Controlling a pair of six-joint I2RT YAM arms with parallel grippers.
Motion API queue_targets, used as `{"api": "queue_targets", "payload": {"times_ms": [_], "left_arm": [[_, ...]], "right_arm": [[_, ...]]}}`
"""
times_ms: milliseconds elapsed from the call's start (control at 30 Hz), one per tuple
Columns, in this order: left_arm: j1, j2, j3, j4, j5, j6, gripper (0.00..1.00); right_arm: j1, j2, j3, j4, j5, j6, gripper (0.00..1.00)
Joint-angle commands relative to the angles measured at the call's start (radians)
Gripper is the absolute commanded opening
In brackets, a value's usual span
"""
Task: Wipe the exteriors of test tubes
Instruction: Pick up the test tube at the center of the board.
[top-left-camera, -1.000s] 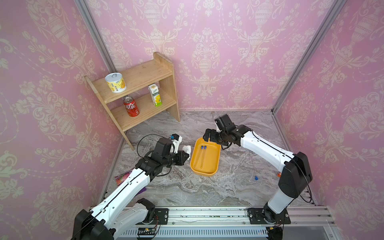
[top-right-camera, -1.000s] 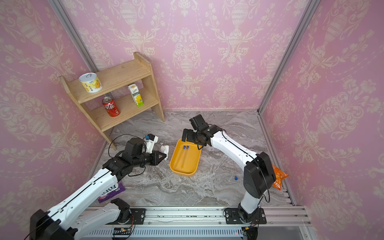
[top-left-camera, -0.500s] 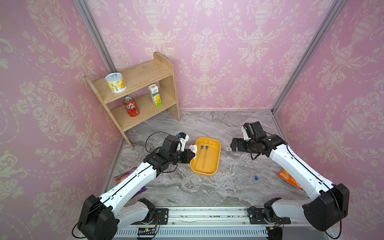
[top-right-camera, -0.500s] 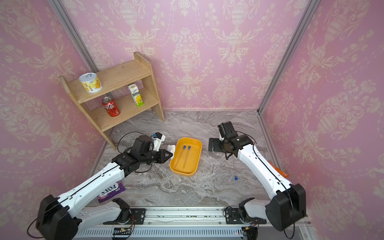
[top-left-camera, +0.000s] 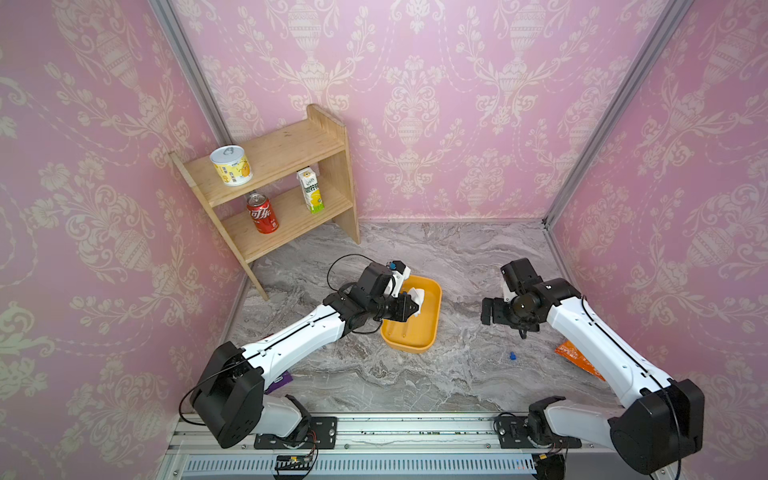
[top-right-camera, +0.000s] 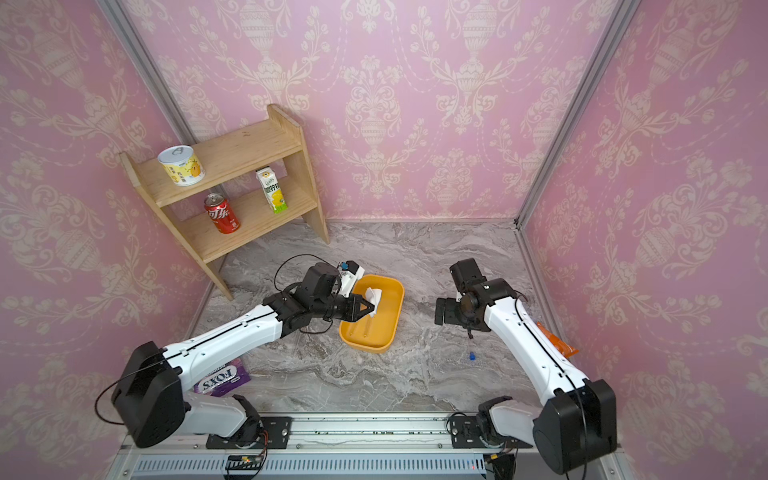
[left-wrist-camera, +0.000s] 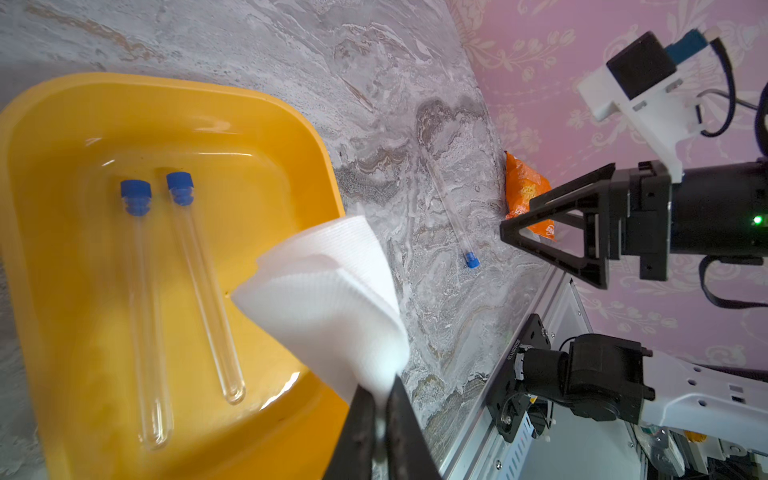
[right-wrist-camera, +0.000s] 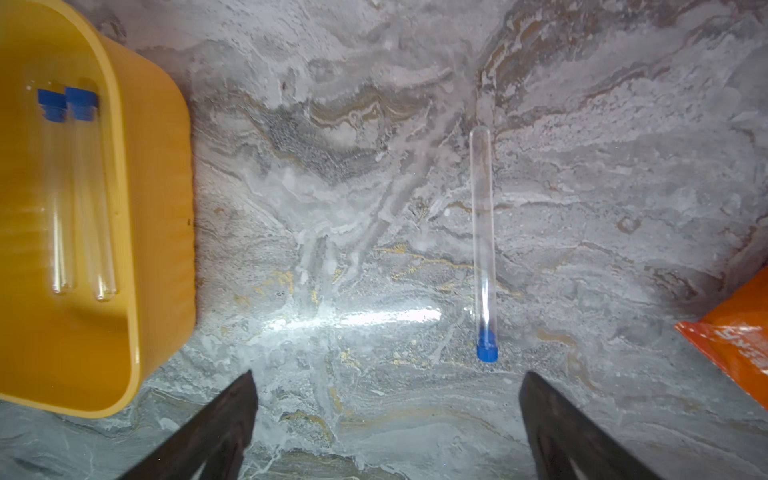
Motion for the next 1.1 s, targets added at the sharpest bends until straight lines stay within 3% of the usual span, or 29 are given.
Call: {"api": "queue_targets", "payload": {"times_ms": [0, 233, 367, 467, 633, 900, 1067], "left_arm": [[-0.002, 0.019, 0.03, 0.015, 0.035, 0.03, 0.1], [-0.002, 0.016, 0.045, -0.028, 0.045, 0.092, 0.1], [-0.002, 0.018, 0.02, 0.013, 0.08, 0.074, 0.1], [-0.001, 0.025, 0.001, 0.049, 0.105, 0.056, 0.1], [0.001, 0.04, -0.009, 0.091, 0.142, 0.04, 0.1], [0.012, 0.047, -0.026, 0.131, 0.175, 0.022, 0.1], [0.021, 0.05, -0.034, 0.147, 0.187, 0.014, 0.1]], "right_arm": [[0.011, -0.061, -0.049, -0.116, 0.062, 0.067, 1.0], [0.014, -0.008, -0.091, -0.13, 0.065, 0.17, 0.97], [-0.004, 0.006, -0.157, -0.054, 0.063, 0.237, 0.84], [-0.023, 0.01, -0.207, 0.005, 0.096, 0.259, 0.84], [-0.051, 0.02, -0.243, 0.05, 0.113, 0.266, 0.73], [-0.108, 0.068, -0.329, 0.166, 0.043, 0.258, 0.61], [-0.119, 0.066, -0.333, 0.187, 0.066, 0.241, 0.61]]}}
